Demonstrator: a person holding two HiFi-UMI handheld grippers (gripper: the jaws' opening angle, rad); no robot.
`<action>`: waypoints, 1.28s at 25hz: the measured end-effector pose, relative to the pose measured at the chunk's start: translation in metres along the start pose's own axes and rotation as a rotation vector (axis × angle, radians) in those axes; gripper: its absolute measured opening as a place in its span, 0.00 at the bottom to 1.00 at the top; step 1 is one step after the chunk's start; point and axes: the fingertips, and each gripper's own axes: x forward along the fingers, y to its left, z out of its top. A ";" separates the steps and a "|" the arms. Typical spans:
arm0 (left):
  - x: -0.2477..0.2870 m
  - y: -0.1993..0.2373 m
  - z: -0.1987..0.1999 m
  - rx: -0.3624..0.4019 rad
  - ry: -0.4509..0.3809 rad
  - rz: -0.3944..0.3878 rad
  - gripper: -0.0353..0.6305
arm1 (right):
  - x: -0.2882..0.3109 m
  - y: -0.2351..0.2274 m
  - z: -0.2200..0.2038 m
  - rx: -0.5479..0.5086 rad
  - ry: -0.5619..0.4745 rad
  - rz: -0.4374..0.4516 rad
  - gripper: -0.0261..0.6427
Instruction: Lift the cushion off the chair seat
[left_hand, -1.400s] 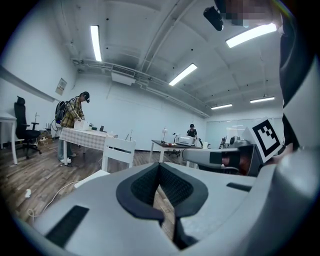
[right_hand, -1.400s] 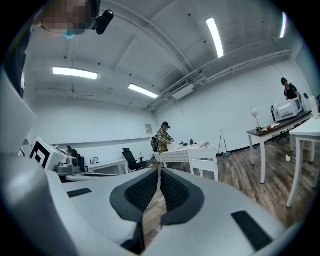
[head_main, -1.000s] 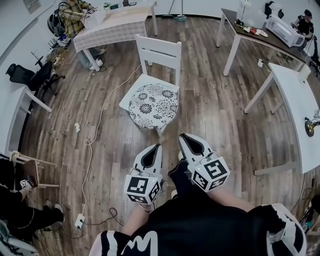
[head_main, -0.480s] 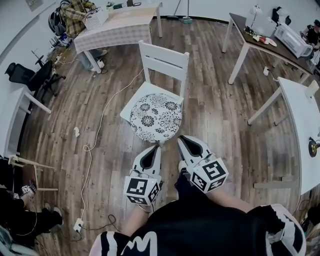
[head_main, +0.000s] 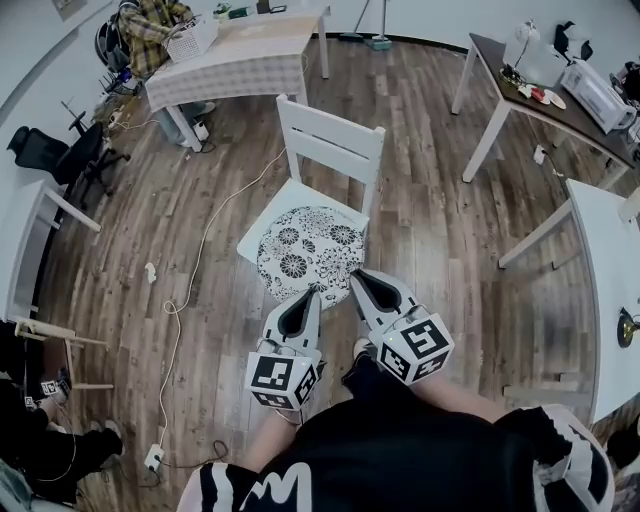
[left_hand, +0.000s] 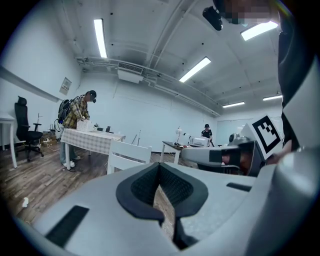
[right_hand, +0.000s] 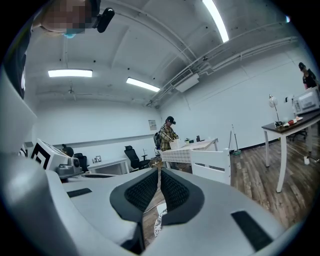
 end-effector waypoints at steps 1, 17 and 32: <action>0.007 0.002 0.002 -0.001 -0.003 0.002 0.06 | 0.005 -0.005 0.002 -0.002 0.002 0.005 0.08; 0.078 0.022 0.019 -0.023 -0.011 0.038 0.06 | 0.053 -0.065 0.018 0.005 0.025 0.045 0.08; 0.092 0.028 0.007 -0.035 0.015 0.098 0.06 | 0.077 -0.085 0.002 0.033 0.076 0.104 0.08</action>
